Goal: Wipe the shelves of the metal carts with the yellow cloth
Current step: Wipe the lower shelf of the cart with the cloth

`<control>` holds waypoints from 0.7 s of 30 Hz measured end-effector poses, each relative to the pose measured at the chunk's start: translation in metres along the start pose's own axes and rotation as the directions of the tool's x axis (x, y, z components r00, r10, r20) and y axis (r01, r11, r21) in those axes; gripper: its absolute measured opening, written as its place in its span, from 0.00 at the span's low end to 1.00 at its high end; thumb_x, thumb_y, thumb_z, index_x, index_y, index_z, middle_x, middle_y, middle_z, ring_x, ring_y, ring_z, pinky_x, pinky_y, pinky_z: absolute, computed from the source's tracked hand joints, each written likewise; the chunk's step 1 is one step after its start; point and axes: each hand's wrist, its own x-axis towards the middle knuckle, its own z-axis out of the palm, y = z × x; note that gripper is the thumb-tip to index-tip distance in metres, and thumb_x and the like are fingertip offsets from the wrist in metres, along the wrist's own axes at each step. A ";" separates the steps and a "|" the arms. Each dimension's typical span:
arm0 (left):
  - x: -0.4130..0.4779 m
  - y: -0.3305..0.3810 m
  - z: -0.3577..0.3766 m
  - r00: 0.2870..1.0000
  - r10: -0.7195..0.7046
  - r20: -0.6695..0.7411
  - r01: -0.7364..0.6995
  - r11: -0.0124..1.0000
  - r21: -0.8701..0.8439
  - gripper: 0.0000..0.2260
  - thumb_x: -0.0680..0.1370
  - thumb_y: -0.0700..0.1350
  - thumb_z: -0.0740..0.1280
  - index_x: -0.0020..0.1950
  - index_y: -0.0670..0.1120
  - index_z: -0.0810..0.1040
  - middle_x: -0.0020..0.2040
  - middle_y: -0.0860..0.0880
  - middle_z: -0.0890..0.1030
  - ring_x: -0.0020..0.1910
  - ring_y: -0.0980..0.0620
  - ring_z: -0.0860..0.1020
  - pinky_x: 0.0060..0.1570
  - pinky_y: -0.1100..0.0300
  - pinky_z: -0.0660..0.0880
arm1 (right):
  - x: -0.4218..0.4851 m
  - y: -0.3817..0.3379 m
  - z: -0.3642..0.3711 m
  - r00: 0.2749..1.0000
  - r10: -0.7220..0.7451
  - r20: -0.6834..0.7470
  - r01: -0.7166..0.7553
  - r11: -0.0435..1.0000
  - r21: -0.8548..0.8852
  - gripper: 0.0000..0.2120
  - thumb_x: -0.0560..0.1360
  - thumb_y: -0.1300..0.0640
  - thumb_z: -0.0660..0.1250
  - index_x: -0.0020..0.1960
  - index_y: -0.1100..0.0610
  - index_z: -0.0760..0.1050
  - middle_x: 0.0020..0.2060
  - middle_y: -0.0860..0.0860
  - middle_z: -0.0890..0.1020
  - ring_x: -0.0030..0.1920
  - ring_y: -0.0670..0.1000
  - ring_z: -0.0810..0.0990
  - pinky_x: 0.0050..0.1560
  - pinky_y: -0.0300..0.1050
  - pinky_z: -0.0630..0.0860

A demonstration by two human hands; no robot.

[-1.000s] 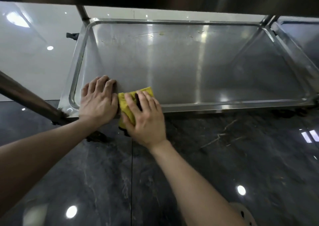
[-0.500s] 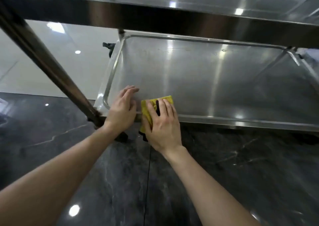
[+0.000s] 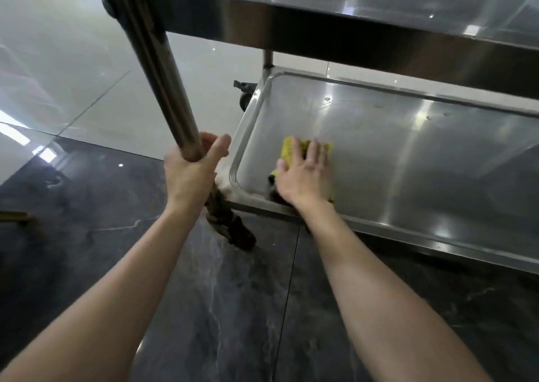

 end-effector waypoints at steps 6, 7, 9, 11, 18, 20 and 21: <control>0.010 -0.018 0.012 0.993 -0.057 -0.102 0.040 0.986 -0.161 0.23 0.80 0.46 0.75 0.27 0.53 0.72 0.25 0.51 0.70 0.23 0.50 0.69 0.28 0.54 0.70 | -0.010 0.010 -0.008 0.887 -0.434 0.157 0.414 0.899 0.141 0.34 0.80 0.35 0.56 0.85 0.37 0.57 0.86 0.50 0.55 0.86 0.52 0.50 0.85 0.50 0.44; 0.010 -0.020 0.012 0.995 -0.046 -0.086 0.031 0.986 -0.163 0.24 0.81 0.45 0.75 0.27 0.54 0.72 0.25 0.52 0.70 0.23 0.50 0.69 0.28 0.54 0.70 | -0.004 0.042 -0.014 0.937 -0.331 0.109 0.320 0.942 0.103 0.34 0.80 0.34 0.56 0.85 0.38 0.57 0.86 0.50 0.57 0.86 0.53 0.51 0.85 0.51 0.47; 0.009 -0.022 0.012 0.997 -0.029 -0.077 0.016 0.986 -0.167 0.23 0.81 0.46 0.74 0.27 0.54 0.73 0.26 0.52 0.70 0.24 0.50 0.70 0.29 0.53 0.72 | 0.016 0.110 -0.026 0.999 -0.005 -0.041 0.007 1.000 0.030 0.35 0.79 0.33 0.53 0.85 0.41 0.60 0.84 0.55 0.61 0.84 0.58 0.56 0.85 0.56 0.51; 0.008 -0.023 0.013 0.996 -0.010 -0.084 -0.004 0.987 -0.161 0.20 0.80 0.48 0.75 0.29 0.54 0.73 0.28 0.48 0.71 0.26 0.47 0.72 0.32 0.48 0.73 | 0.042 0.147 -0.032 0.926 0.332 -0.180 -0.331 0.943 0.038 0.38 0.76 0.35 0.49 0.84 0.47 0.62 0.81 0.62 0.64 0.81 0.64 0.60 0.84 0.61 0.50; 0.011 -0.031 0.016 0.985 0.011 -0.170 -0.027 0.995 -0.092 0.24 0.76 0.52 0.73 0.32 0.40 0.66 0.29 0.39 0.65 0.29 0.41 0.69 0.28 0.36 0.72 | 0.110 -0.032 0.012 0.998 0.059 -0.038 -0.060 0.998 -0.021 0.32 0.84 0.41 0.50 0.86 0.48 0.55 0.85 0.64 0.55 0.85 0.64 0.52 0.84 0.61 0.42; 0.009 -0.032 0.016 0.982 0.023 -0.185 -0.042 0.994 -0.098 0.24 0.77 0.51 0.73 0.33 0.38 0.66 0.29 0.42 0.66 0.29 0.42 0.69 0.28 0.37 0.72 | 0.101 -0.051 0.015 0.990 -0.130 0.061 0.128 0.991 0.025 0.31 0.85 0.39 0.51 0.87 0.43 0.54 0.86 0.58 0.54 0.86 0.59 0.50 0.85 0.58 0.42; 0.008 -0.032 0.017 0.980 0.024 -0.195 -0.044 0.994 -0.101 0.24 0.77 0.51 0.73 0.33 0.38 0.66 0.29 0.43 0.67 0.28 0.42 0.69 0.28 0.38 0.71 | 0.097 -0.040 0.012 0.977 -0.197 0.080 0.193 0.980 0.053 0.31 0.84 0.38 0.53 0.86 0.41 0.55 0.86 0.56 0.55 0.86 0.58 0.51 0.85 0.56 0.43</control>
